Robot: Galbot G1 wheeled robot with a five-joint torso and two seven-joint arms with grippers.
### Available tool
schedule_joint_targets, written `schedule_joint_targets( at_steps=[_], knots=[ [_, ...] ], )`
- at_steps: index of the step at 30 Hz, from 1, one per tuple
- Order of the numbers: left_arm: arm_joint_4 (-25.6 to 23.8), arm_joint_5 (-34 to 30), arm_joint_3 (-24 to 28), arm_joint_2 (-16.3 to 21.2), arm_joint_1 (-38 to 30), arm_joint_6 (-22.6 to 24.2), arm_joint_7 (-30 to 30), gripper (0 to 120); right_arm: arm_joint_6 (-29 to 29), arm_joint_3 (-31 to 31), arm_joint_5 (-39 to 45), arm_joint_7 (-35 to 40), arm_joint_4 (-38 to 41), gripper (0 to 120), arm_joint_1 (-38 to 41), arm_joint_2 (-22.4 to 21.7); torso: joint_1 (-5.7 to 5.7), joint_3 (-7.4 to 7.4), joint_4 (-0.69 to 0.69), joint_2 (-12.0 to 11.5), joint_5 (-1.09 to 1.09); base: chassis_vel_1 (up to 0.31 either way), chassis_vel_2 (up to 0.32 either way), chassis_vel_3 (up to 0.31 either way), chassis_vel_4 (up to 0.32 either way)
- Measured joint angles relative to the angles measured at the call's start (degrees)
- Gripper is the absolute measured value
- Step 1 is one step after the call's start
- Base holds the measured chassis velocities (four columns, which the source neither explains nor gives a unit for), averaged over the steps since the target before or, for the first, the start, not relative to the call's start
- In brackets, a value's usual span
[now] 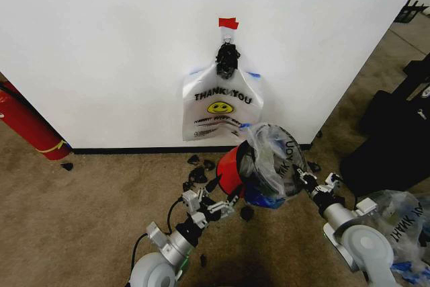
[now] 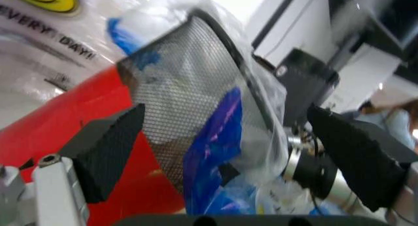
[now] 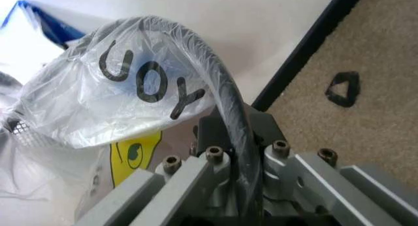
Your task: Pick up the garbage bag from the wall and place it over the trash bin.
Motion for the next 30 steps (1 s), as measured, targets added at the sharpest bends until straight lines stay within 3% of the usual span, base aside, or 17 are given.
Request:
schedule_joint_targets(
  at_steps=[20, 30],
  knots=[
    [4.0, 4.1, 3.2, 0.5, -3.8, -0.9, -1.9, 92, 0.0, -1.3, -3.3, -0.9, 2.1, 1, -0.3, 1.0, 0.0, 0.0, -0.01, 0.0, -0.01, 0.0, 0.0, 0.0, 0.0],
    [4.9, 4.6, 3.5, -0.2, -4.3, -2.1, -2.9, 61, 0.3, -1.9, -5.1, -1.7, 2.3, 1, -0.8, 1.3, 0.0, 0.0, -0.01, 0.0, -0.01, 0.0, 0.0, 0.0, 0.0]
  ],
)
